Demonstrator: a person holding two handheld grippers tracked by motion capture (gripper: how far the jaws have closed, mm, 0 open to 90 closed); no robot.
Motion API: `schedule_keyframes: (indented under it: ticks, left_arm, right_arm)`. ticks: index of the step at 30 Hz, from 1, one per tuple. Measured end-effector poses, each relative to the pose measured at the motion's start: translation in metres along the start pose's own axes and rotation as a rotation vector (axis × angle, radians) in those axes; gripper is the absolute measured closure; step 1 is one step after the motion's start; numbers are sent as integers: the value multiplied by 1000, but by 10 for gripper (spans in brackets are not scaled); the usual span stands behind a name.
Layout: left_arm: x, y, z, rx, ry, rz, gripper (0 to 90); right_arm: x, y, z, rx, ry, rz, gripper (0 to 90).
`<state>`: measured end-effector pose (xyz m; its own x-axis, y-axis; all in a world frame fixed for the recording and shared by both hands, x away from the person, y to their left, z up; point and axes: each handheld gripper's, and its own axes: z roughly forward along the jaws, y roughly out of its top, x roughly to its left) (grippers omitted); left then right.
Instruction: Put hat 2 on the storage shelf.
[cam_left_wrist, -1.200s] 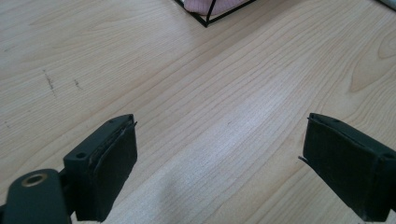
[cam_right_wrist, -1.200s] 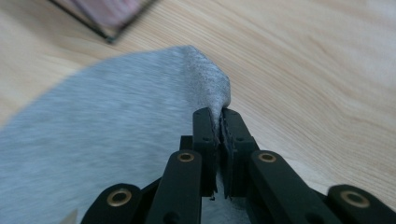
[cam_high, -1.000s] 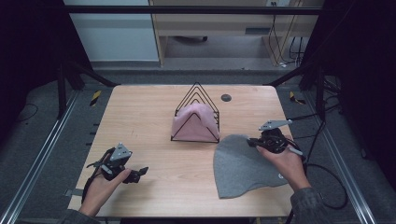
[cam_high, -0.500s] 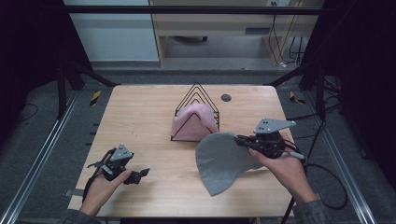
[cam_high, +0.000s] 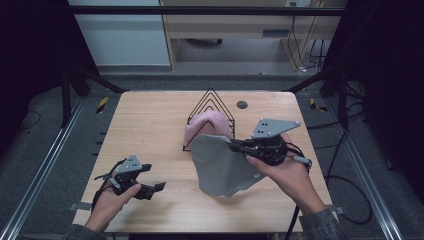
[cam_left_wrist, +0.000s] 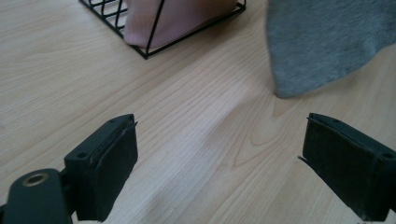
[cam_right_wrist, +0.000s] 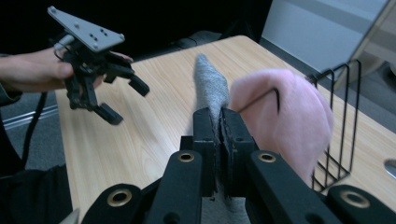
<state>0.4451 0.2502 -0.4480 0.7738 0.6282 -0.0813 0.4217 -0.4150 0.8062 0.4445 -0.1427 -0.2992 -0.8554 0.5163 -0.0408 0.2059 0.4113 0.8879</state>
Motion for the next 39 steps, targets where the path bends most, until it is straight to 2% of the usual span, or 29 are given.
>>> schedule_keyframes:
  ticks: [8, 9, 11, 12, 13, 14, 17, 21, 23, 27, 30, 32, 34, 35, 36, 37, 39]
  left_arm:
    - [-9, 18, 0, -36, -40, 37, 110]
    - [-13, 25, 1, -36, -50, 61, 110]
    - [-15, 32, 2, -36, -54, 78, 113]
    - [-16, 35, 2, -32, -41, 94, 113]
    - [-16, 35, 2, -32, -41, 94, 116]
    - [-15, 42, 2, -48, -21, 95, 123]
    - [-13, 50, 3, -68, -21, 68, 142]
    - [-16, 56, 2, -77, -25, 77, 188]
    - [-17, 59, 2, -96, -53, 75, 215]
    - [-20, 63, 2, -108, -75, 83, 263]
    - [-25, 69, 6, -114, -116, 106, 290]
    - [-27, 70, 7, -114, -120, 113, 301]
    - [-28, 73, 10, -123, -116, 123, 360]
    - [-28, 75, 12, -134, -100, 133, 413]
    - [-27, 78, 15, -146, -107, 124, 484]
    - [-27, 80, 18, -134, -116, 137, 520]
    - [-27, 86, 24, -125, -107, 151, 593]
  right_arm:
    - [7, 15, 8, -61, 42, 0, 864]
    - [9, 19, 11, -74, 55, 0, 864]
    - [11, 24, 13, -82, 61, -12, 864]
    - [12, 27, 14, -89, 63, -19, 864]
    - [12, 27, 14, -89, 63, -19, 864]
    - [13, 32, 14, -106, 71, -29, 864]
    - [17, 38, 12, -123, 80, -40, 863]
    - [21, 44, 11, -116, 82, -63, 863]
    - [25, 50, 11, -111, 82, -70, 863]
    - [30, 55, 13, -104, 83, -76, 863]
    - [32, 57, 15, -98, 77, -79, 863]
    - [31, 57, 16, -100, 75, -77, 863]
    - [31, 57, 16, -102, 71, -73, 863]
    - [30, 57, 16, -104, 64, -68, 863]
    - [29, 56, 16, -106, 60, -60, 863]
    - [27, 55, 16, -108, 59, -49, 863]
    - [25, 52, 15, -106, 51, -36, 863]
